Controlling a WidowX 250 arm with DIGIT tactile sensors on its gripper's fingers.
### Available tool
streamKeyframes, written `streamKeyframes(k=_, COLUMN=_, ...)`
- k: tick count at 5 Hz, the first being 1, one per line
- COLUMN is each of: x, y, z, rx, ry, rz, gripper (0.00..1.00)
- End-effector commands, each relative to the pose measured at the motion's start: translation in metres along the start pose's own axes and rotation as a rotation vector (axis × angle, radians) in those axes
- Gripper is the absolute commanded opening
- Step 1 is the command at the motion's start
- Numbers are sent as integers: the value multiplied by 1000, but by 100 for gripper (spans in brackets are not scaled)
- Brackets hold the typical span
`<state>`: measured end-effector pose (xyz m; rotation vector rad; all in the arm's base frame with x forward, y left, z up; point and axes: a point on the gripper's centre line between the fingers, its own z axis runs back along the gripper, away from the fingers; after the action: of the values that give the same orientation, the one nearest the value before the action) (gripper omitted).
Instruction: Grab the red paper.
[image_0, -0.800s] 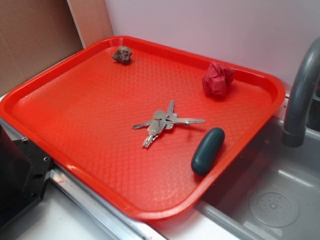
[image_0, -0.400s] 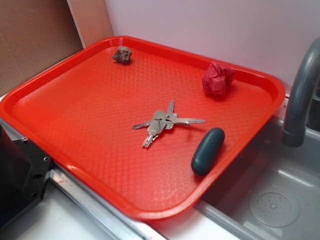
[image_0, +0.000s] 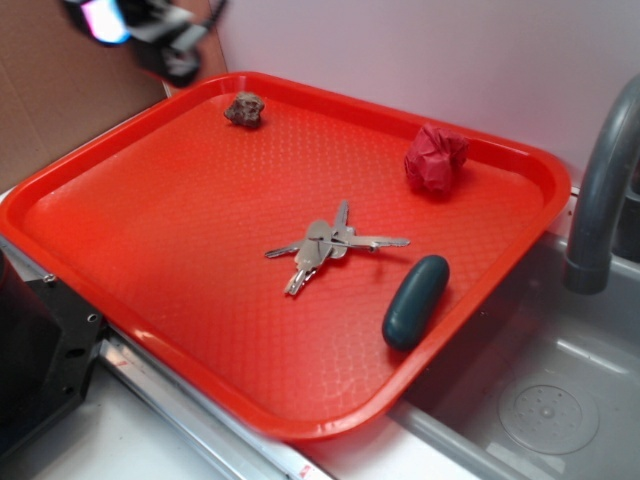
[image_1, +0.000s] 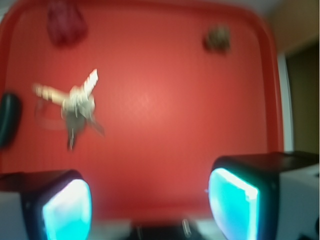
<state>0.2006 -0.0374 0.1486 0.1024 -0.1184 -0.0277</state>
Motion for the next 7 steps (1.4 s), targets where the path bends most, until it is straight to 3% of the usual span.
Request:
streamKeyframes(k=1, x=72, y=-34, z=-47, rx=-20, ry=-193, rz=-76, gripper=100)
streamKeyframes(k=2, x=100, y=-48, z=-59, rx=-101, ry=-206, rz=-114, gripper=100)
streamKeyframes(k=3, x=132, y=-70, z=-88, rx=-235, ry=-208, rz=-178, gripper=100)
streamKeyframes(k=4, x=144, y=-84, z=-100, rx=-223, ry=-197, rz=-187, gripper=100)
streamKeyframes(k=5, x=149, y=-93, z=-115, rx=-178, ry=-257, rz=-225, gripper=100)
streamKeyframes(k=6, x=139, y=-85, z=-114, rx=-158, ry=-190, rz=-232, gripper=0)
streamKeyframes(k=7, x=101, y=-36, z=-64, rx=-46, ry=-74, rz=-141, gripper=0)
